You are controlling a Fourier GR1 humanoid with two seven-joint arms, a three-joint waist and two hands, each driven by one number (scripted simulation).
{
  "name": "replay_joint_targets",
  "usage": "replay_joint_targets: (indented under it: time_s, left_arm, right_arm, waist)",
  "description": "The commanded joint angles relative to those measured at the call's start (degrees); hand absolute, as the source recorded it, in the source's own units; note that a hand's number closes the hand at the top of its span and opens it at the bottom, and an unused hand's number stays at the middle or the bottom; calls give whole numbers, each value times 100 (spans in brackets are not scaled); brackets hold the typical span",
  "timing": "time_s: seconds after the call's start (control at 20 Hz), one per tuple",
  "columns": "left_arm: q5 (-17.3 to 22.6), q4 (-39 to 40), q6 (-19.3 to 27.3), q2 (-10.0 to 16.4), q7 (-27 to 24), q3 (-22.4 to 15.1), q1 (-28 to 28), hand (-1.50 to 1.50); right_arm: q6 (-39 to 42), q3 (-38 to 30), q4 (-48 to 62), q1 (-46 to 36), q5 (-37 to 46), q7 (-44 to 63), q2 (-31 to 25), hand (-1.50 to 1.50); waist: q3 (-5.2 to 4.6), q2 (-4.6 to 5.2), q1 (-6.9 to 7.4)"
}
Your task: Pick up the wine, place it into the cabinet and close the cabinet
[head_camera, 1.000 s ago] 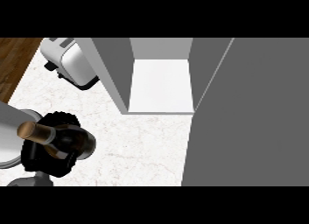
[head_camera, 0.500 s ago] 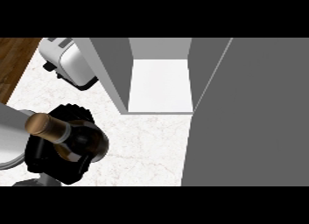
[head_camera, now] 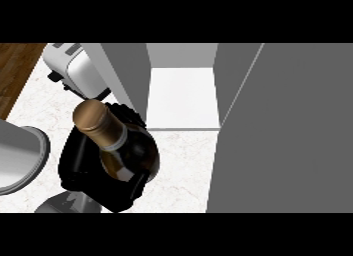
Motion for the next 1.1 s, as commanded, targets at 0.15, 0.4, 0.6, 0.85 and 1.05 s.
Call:
replay_joint_targets:
  time_s: [0.15, 0.4, 0.6, 0.85, 1.05]
  left_arm:
    - [-322, -80, 1340, -145, 468, -987, -699, 150]
    - [-424, 516, 1977, -148, 57, -1355, -1045, 150]
    - [-88, 1312, 1907, -149, 218, -669, -2019, 150]
    - [-454, 1028, 2699, -149, 630, -1224, -2230, 150]
    - [-316, 1795, 2527, -149, 166, -893, -2558, 150]
  right_arm:
    - [148, -265, -742, 324, -751, 241, -89, -150]
    - [297, -177, -740, 735, -777, -71, 11, -150]
    - [38, -70, -339, 62, -354, 103, 85, -150]
    - [74, -128, -723, 92, -473, 501, -93, -150]
    - [104, -60, -622, 130, -452, 287, 36, -150]
  waist:
    - [2, -2, -35]
    - [1, 2, -52]
    - [-3, 16, -20]
    - [-2, 0, -4]
    - [-3, 11, -34]
